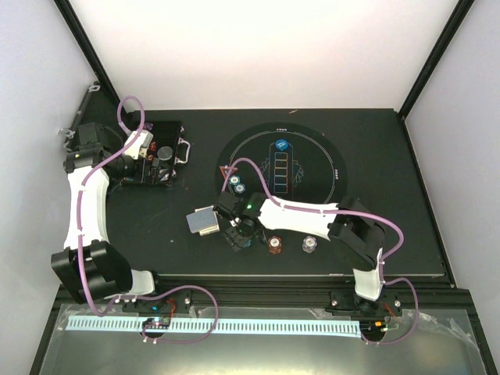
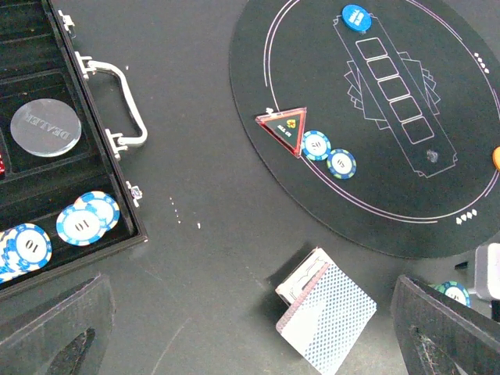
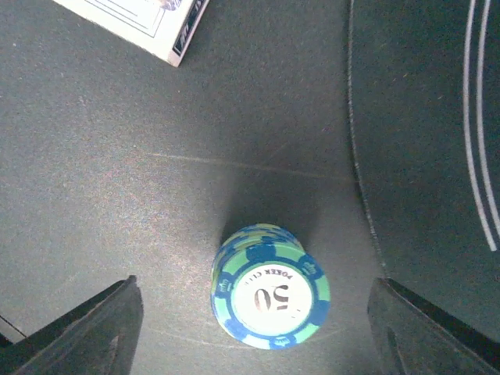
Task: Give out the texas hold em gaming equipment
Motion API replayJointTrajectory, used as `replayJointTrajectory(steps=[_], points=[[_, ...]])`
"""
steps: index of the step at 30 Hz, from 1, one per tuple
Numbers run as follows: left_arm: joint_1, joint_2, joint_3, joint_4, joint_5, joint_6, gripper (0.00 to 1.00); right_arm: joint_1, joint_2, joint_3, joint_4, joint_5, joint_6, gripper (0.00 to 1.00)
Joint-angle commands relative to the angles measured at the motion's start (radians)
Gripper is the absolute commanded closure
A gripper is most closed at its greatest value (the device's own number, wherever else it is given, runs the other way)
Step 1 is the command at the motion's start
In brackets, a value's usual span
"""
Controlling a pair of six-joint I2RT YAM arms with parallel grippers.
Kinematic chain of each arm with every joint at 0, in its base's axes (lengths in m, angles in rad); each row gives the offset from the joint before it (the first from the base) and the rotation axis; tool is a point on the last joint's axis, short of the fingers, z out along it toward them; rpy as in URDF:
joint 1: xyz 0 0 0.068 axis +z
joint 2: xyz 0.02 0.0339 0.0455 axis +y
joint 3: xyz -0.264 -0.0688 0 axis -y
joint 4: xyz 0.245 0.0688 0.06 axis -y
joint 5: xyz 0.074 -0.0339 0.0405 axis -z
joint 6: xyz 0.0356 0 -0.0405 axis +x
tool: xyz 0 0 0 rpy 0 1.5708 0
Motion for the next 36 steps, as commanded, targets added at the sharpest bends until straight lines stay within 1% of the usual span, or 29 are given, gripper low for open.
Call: replayJointTrajectory(steps=[1, 5, 10, 15, 31, 36], points=[[0.006, -0.009, 0.038, -0.023, 0.018, 0.015, 0.01, 0.016, 0.027, 0.016, 0.001, 0.003, 0.004, 0.21], [0.006, -0.008, 0.042, -0.026, 0.018, 0.015, 0.01, 0.028, 0.041, 0.011, -0.005, 0.010, 0.002, 0.26], [0.009, -0.008, 0.040, -0.026, 0.020, 0.013, 0.01, 0.029, 0.041, -0.004, 0.001, 0.017, 0.008, 0.35], [0.009, -0.010, 0.043, -0.025, 0.017, 0.013, 0.01, 0.030, 0.046, -0.011, -0.002, 0.032, 0.007, 0.40], [0.012, -0.008, 0.049, -0.027, 0.017, 0.015, 0.01, 0.030, 0.051, -0.021, -0.007, 0.062, 0.001, 0.41], [0.014, -0.007, 0.052, -0.029, 0.016, 0.015, 0.01, 0.030, 0.058, -0.022, -0.004, 0.056, 0.002, 0.46]])
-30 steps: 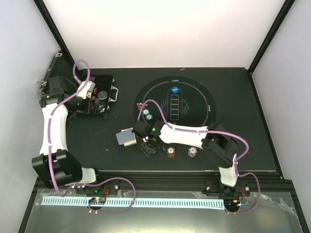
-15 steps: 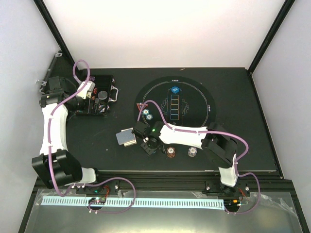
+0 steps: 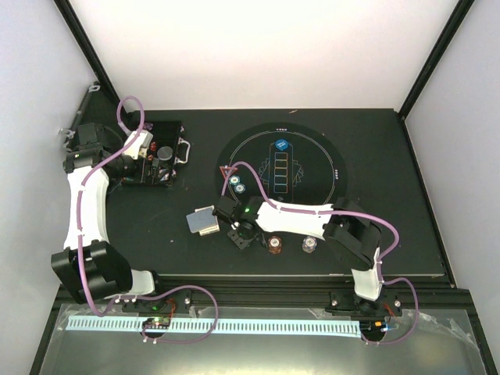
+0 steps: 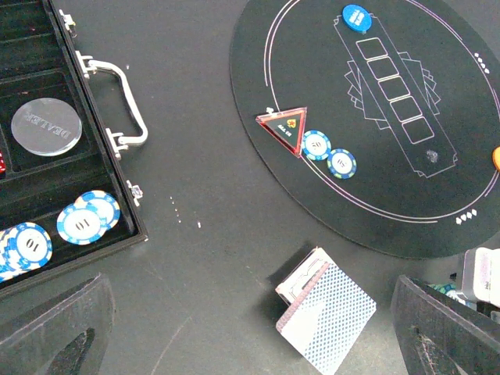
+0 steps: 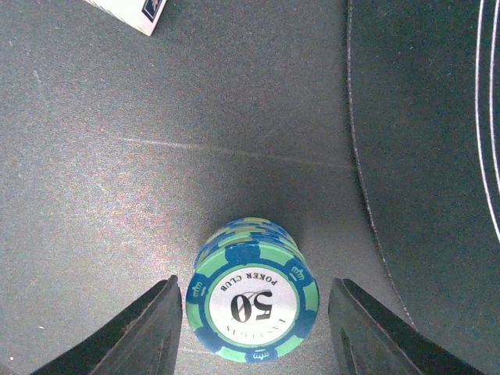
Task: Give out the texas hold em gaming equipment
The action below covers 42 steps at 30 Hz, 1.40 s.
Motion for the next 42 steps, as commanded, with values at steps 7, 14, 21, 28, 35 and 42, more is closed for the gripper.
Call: replayJointTrajectory(steps=[7, 14, 21, 28, 35, 42], points=[[0.017, -0.007, 0.052, -0.026, 0.017, 0.018, 0.01, 0.007, 0.039, -0.010, 0.004, 0.016, -0.002, 0.54], [0.020, -0.004, 0.051, -0.027, 0.019, 0.019, 0.01, 0.006, 0.022, 0.010, -0.009, 0.032, 0.000, 0.67], [0.020, -0.006, 0.049, -0.029, 0.024, 0.019, 0.01, 0.007, -0.003, 0.044, -0.043, 0.054, -0.010, 0.74], [0.021, -0.006, 0.051, -0.033, 0.025, 0.022, 0.01, -0.007, -0.029, 0.105, -0.092, 0.078, -0.027, 0.75], [0.022, -0.001, 0.052, -0.037, 0.033, 0.022, 0.01, -0.170, -0.047, 0.172, -0.097, 0.106, -0.069, 0.76], [0.022, 0.001, 0.054, -0.044, 0.042, 0.031, 0.01, -0.466, 0.102, 0.384, -0.068, 0.141, -0.120, 0.76]])
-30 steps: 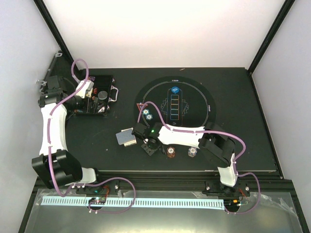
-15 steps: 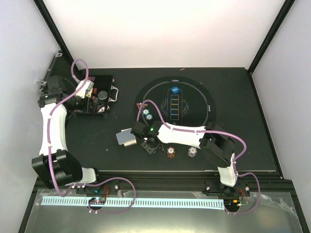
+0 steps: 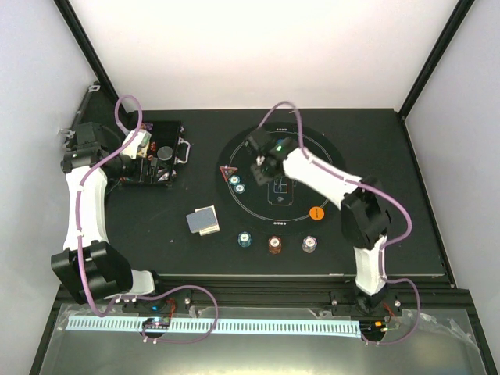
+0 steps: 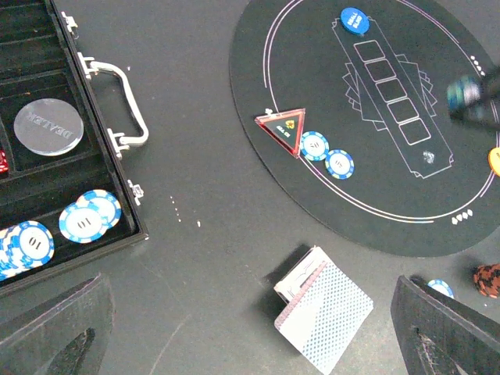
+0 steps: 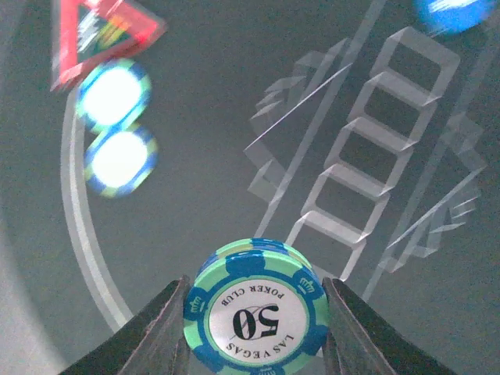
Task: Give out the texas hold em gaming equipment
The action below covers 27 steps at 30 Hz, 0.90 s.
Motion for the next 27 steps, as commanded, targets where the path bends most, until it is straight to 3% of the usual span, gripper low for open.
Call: replayJointTrajectory(steps=[1, 5, 11, 20, 27], points=[[0.009, 0.001, 0.036, -0.024, 0.032, 0.027, 0.01, -0.171, 0.126, 0.169, 0.015, 0.064, -0.043, 0.76], [0.010, 0.011, 0.042, -0.034, 0.028, 0.034, 0.01, -0.307, 0.307, 0.409, -0.026, 0.057, -0.031, 0.76], [0.011, 0.024, 0.045, -0.040, 0.029, 0.039, 0.01, -0.397, 0.553, 0.695, -0.077, 0.059, -0.024, 0.75], [0.011, 0.045, 0.049, -0.035, 0.046, 0.036, 0.01, -0.437, 0.677, 0.745, -0.050, -0.017, -0.016, 0.75], [0.011, 0.046, 0.045, -0.032, 0.056, 0.031, 0.01, -0.431, 0.630, 0.664, -0.026, -0.070, -0.011, 0.75]])
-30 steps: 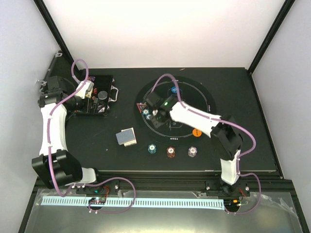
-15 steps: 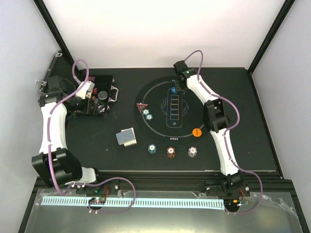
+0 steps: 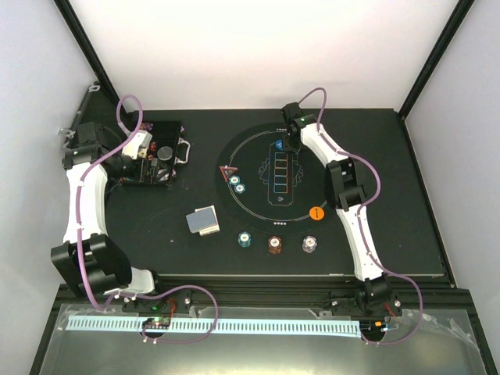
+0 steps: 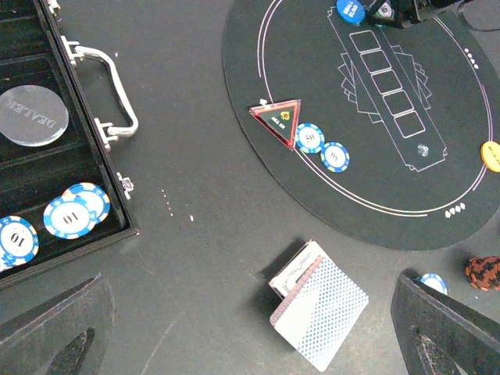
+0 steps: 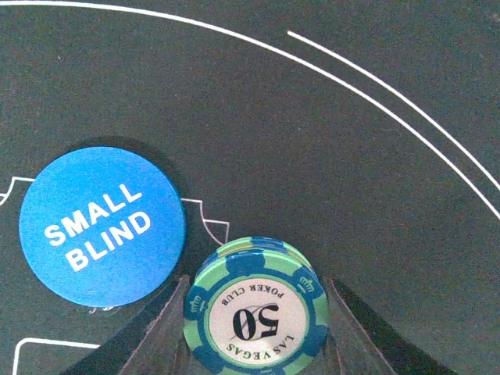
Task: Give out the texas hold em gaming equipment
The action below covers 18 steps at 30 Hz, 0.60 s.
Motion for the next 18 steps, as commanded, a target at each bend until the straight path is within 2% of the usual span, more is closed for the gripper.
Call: replayJointTrajectory(steps=[1, 4, 7, 10, 11, 15, 18], points=[[0.006, 0.005, 0.039, -0.012, 0.041, 0.010, 0.01, 0.008, -0.035, -0.057, 0.016, -0.051, 0.006, 0.75], [0.006, 0.005, 0.038, -0.012, 0.049, 0.009, 0.01, 0.014, -0.051, -0.077, 0.020, -0.050, 0.001, 0.69], [0.007, 0.004, 0.038, -0.013, 0.051, 0.008, 0.01, 0.014, -0.050, -0.039, -0.013, -0.045, -0.001, 0.42], [0.007, 0.002, 0.039, -0.019, 0.051, 0.014, 0.01, 0.018, -0.078, -0.012, -0.047, -0.036, -0.002, 0.27], [0.006, 0.000, 0.040, -0.020, 0.052, 0.016, 0.01, 0.023, -0.101, -0.020, -0.048, -0.025, -0.003, 0.24], [0.006, -0.006, 0.041, -0.028, 0.052, 0.018, 0.01, 0.067, -0.229, -0.114, -0.041, 0.005, -0.004, 0.22], [0.008, -0.013, 0.043, -0.032, 0.055, 0.018, 0.01, 0.148, -0.391, -0.289, 0.010, 0.021, -0.004, 0.22]])
